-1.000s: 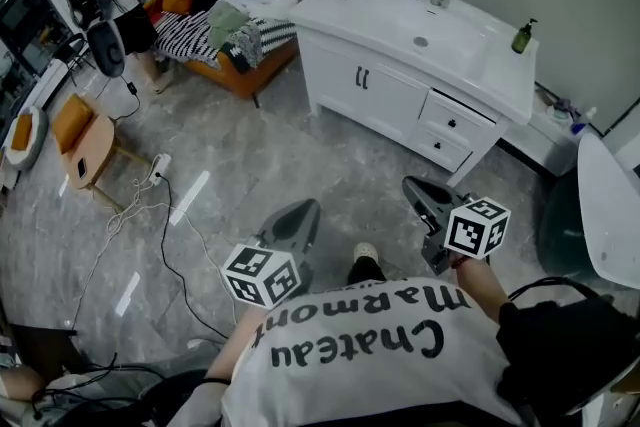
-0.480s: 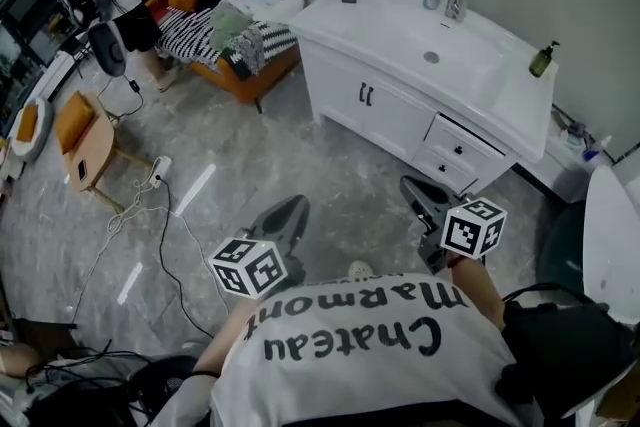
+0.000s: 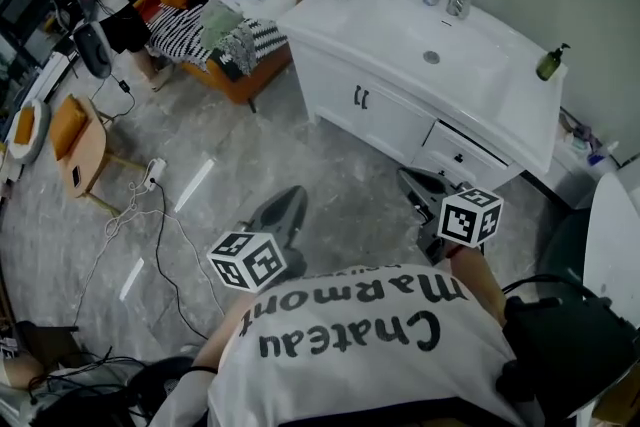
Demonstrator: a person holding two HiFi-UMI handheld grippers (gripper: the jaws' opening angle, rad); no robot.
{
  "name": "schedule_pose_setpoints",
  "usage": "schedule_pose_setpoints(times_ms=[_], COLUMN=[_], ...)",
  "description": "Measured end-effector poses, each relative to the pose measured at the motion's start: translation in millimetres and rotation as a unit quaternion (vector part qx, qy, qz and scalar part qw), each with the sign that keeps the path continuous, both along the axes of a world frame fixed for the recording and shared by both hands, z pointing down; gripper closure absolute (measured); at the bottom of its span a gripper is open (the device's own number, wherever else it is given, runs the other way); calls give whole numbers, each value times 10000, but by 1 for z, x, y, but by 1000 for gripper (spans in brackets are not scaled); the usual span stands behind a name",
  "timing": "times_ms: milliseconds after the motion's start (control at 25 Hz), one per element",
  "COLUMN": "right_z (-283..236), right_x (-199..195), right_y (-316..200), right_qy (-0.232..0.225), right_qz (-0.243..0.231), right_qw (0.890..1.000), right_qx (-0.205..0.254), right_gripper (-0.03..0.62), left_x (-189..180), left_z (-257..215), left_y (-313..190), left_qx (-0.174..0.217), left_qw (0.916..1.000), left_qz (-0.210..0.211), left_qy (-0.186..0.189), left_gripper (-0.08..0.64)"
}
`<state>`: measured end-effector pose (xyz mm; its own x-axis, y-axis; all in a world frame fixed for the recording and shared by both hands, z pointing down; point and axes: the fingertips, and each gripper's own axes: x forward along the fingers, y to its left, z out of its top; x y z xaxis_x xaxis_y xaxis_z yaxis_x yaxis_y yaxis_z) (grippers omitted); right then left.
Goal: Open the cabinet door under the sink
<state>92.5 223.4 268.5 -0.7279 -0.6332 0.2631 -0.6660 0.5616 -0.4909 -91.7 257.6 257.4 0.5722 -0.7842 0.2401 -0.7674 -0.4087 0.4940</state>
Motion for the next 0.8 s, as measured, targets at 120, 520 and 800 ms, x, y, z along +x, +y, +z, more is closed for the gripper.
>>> schedule_pose_setpoints(times_ms=[120,520,800], right_z=[7,6,16], right_x=[4,11,20], right_y=[-12,-35,-43], right_qy=[84,163,83], right_qz=[-50,-128,-33], right_qw=[9999,9998,9998], right_qx=[-64,50,-157], right_gripper=[586,586,586], left_x=[4,15,22], left_z=[7,8,15], left_y=[-12,-36,-48], left_qx=[-48,34,-134], left_qw=[10000,9997,9993], left_qz=[-30,13,83], left_qy=[-21,-240,-352], left_gripper=[552,552,552])
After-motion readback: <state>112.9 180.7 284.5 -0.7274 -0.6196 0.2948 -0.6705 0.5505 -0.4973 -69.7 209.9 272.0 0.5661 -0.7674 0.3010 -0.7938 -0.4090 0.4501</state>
